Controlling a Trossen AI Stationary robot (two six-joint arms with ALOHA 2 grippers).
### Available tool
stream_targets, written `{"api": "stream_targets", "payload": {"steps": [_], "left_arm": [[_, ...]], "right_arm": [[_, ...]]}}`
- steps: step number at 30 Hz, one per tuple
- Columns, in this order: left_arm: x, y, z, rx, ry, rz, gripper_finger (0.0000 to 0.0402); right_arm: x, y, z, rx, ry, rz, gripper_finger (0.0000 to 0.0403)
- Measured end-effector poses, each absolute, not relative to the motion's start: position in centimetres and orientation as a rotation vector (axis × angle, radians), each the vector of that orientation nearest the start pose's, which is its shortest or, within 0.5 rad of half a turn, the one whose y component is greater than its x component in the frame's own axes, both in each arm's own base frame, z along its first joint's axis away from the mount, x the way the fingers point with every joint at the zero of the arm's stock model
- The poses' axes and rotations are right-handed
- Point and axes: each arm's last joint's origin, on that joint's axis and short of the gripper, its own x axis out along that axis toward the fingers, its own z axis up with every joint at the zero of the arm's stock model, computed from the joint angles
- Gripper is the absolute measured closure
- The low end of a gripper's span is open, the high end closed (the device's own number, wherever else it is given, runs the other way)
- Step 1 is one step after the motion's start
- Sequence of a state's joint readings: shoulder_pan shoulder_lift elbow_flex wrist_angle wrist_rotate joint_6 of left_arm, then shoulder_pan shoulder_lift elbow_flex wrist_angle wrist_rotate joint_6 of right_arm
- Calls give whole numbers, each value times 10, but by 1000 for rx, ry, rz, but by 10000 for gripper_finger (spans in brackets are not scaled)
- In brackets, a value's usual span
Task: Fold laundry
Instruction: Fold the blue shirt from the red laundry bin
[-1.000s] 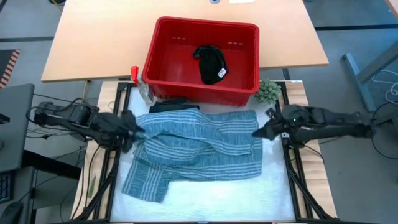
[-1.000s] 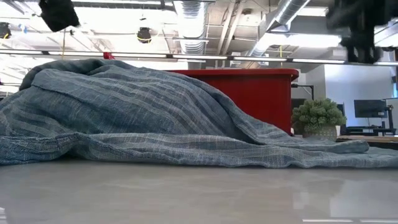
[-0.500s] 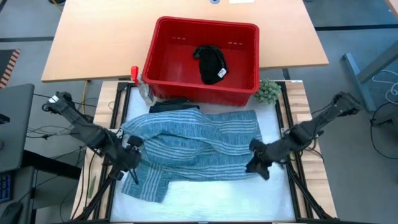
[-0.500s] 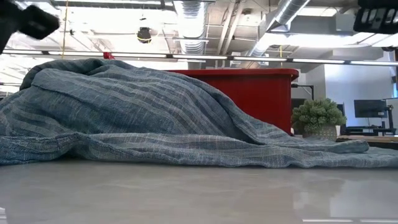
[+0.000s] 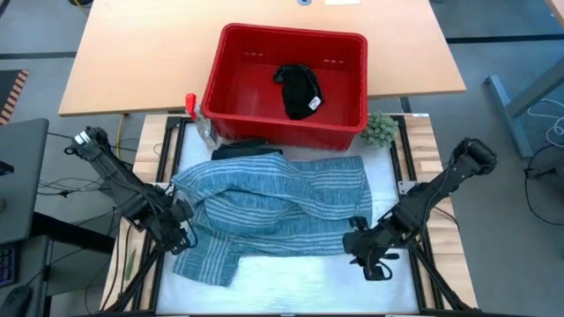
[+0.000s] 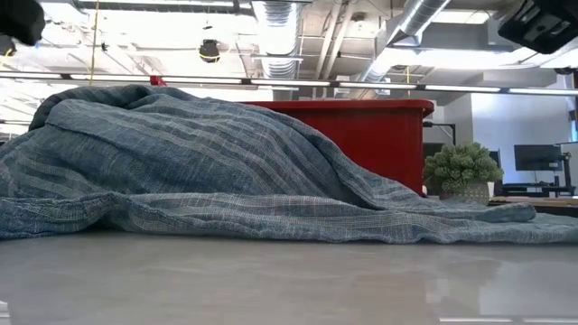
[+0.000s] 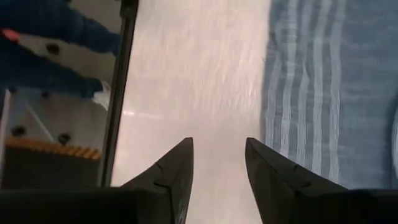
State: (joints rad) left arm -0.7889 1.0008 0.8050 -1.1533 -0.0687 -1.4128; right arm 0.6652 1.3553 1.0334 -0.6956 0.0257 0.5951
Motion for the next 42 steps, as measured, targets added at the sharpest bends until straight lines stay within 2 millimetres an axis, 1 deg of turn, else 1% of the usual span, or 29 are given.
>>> {"api": "stream_targets", "payload": {"steps": [3, 7, 9, 12, 15, 19, 22, 27, 33, 34, 37, 39, 42], "left_arm": [[104, -107, 235, -621, 1281, 420, 218], [104, -102, 223, -562, 1160, 498, 177], [103, -100, 214, -541, 1145, 522, 156], [102, -99, 198, -564, 1177, 514, 130], [100, -96, 187, -564, 1184, 534, 115], [101, -94, 183, -533, 1111, 571, 112], [103, -96, 179, -485, 1114, 581, 111], [109, -101, 168, -393, 1137, 613, 111], [118, -110, 156, -309, 1146, 581, 116], [118, -111, 154, -301, 1151, 578, 121], [120, -113, 151, -287, 1162, 580, 150], [120, -114, 150, -297, 1167, 578, 178], [119, -114, 150, -305, 1187, 575, 231]], "right_arm": [[211, 168, 256, 111, 1097, 312, 226], [212, 173, 249, 28, 1113, 354, 216], [212, 176, 246, -32, 1113, 390, 211], [213, 180, 240, -104, 1122, 424, 205], [214, 182, 235, -122, 1139, 426, 202], [216, 184, 229, -141, 1159, 425, 202], [217, 184, 227, -146, 1164, 425, 203], [216, 185, 224, -195, 1163, 421, 203], [215, 185, 217, -242, 1200, 391, 204], [215, 185, 213, -252, 1213, 383, 204], [211, 182, 190, -274, 1290, 348, 204], [209, 180, 177, -292, 1346, 319, 204], [207, 177, 162, -321, 1389, 245, 208]]}}
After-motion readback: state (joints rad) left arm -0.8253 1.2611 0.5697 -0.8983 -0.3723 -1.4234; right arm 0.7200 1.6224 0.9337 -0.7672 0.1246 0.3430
